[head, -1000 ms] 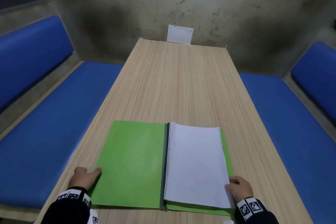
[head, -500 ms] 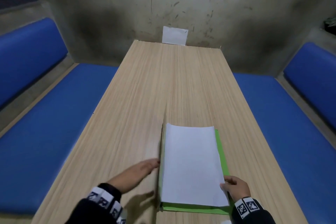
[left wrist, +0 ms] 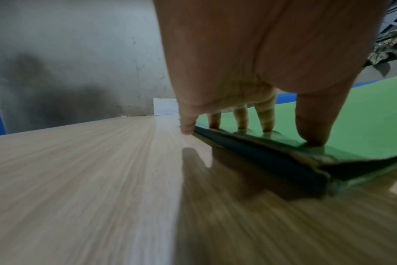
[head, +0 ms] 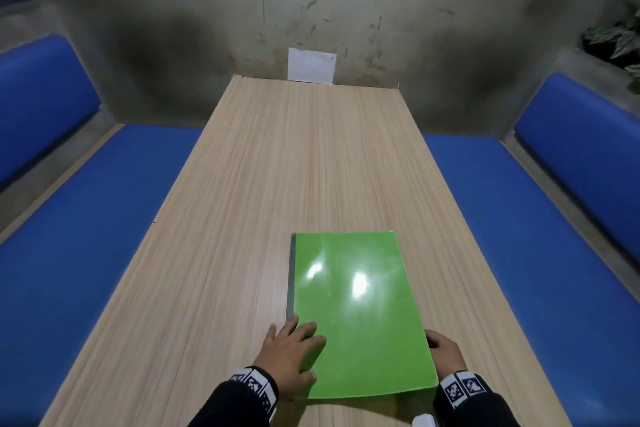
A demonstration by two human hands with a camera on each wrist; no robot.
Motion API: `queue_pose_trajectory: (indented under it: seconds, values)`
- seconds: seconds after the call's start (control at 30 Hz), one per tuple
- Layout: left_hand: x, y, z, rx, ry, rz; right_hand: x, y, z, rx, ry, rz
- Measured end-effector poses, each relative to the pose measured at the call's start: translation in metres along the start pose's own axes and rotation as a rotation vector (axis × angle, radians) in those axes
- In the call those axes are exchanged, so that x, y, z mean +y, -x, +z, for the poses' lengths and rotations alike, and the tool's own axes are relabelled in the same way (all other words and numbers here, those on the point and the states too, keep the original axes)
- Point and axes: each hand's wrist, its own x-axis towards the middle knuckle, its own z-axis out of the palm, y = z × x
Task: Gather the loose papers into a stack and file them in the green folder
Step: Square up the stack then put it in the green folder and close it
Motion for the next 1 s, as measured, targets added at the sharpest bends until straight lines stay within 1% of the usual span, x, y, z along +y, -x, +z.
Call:
queue_pose_trajectory:
  seconds: [0.1,0.2,0.27,0.33,0.37,0.4,0.43,0.5,0.53,0.63,0.83,1.0]
  values:
    - [-0.001,-0.003,0.005,0.004,-0.04,-0.007,0.01,-0.011,-0.01,0.019,-0.048,0.062]
    - [0.001,0.0,0.004,0.018,-0.008,-0.006,0.02,-0.02,-0.018,0.133,0.019,0.058]
    - [0.002,0.002,0.005,0.093,0.154,-0.025,0.023,-0.018,-0.018,0.151,0.092,0.056]
    - [0.002,0.005,0.007,0.28,0.392,-0.103,0.024,-0.014,-0.012,0.131,0.14,0.052]
    - [0.0,0.005,0.009,0.375,0.508,-0.166,0.023,-0.012,-0.008,0.126,0.167,0.048]
    - [-0.002,0.004,0.01,0.435,0.616,-0.234,0.022,-0.011,-0.004,0.122,0.195,0.043]
    - [-0.005,0.002,0.012,0.445,0.724,-0.295,0.021,-0.01,0.0,0.123,0.216,0.04]
    - [-0.009,0.001,0.014,0.385,0.848,-0.342,0.017,-0.01,0.006,0.136,0.237,0.038]
    - [-0.012,0.0,0.015,0.37,0.856,-0.336,0.014,-0.01,0.01,0.138,0.238,0.043]
    - [-0.018,0.003,0.012,0.397,0.853,-0.33,0.008,-0.009,0.022,0.123,0.222,0.033]
    - [-0.044,0.019,0.008,0.469,0.792,-0.448,0.004,0.003,0.055,0.004,0.17,-0.033]
    - [-0.065,0.032,0.018,0.461,0.747,-0.472,0.005,0.015,0.073,-0.044,0.103,-0.056]
